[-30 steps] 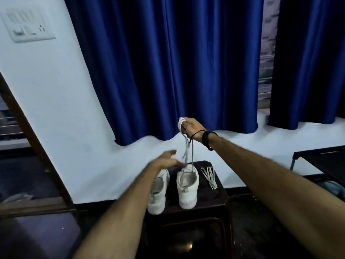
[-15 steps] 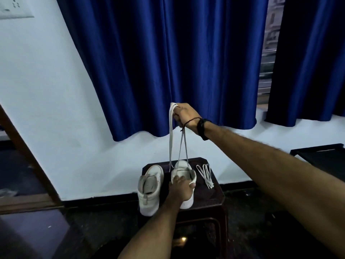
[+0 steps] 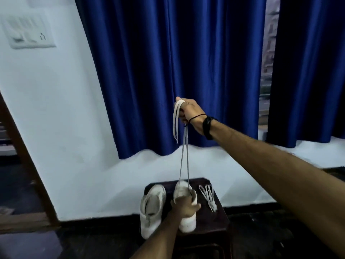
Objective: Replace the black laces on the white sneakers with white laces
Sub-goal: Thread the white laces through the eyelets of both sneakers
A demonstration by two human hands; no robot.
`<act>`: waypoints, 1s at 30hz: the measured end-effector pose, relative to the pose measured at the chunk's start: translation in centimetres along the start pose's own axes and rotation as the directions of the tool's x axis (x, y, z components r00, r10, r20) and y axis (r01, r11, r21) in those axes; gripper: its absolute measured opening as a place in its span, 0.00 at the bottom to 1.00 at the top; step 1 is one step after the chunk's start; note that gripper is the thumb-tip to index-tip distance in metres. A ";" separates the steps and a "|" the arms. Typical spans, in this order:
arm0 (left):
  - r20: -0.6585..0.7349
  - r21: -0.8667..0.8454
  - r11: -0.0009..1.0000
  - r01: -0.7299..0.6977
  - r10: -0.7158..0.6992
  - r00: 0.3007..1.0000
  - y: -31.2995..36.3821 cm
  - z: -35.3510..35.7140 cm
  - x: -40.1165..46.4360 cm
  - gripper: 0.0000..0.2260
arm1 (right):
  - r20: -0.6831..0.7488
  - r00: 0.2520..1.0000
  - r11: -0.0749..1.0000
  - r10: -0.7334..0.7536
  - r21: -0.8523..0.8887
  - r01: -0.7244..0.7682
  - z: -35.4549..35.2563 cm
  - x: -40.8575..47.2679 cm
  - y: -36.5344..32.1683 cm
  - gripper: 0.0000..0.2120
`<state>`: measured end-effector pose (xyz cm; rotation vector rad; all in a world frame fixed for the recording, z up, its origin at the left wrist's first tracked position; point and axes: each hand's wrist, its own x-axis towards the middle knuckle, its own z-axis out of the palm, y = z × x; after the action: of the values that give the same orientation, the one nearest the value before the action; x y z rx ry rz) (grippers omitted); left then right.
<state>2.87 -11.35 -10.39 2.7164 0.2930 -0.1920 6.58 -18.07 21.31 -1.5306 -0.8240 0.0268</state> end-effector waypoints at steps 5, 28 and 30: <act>-0.509 -0.496 0.839 -0.223 -0.073 0.858 2.1 -6.5 -0.9 0.11 | 0.016 0.999 0.991 -0.040 0.130 0.038 -0.9 1.6 -4.4 0.18; -0.677 -0.669 0.266 -0.694 0.167 0.717 13.6 -32.5 -11.6 0.10 | 0.016 0.984 0.981 -0.177 0.077 0.175 -2.2 0.8 -14.5 0.19; -0.696 -0.656 0.266 -0.707 0.149 0.702 13.3 -32.1 -11.5 0.08 | 0.013 0.978 0.978 -0.206 0.034 0.206 -2.0 0.6 -14.4 0.22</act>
<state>-2.27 -12.33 25.87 1.5169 -0.2459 0.7115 1.18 -20.92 34.52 -1.4094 -0.9870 -0.0995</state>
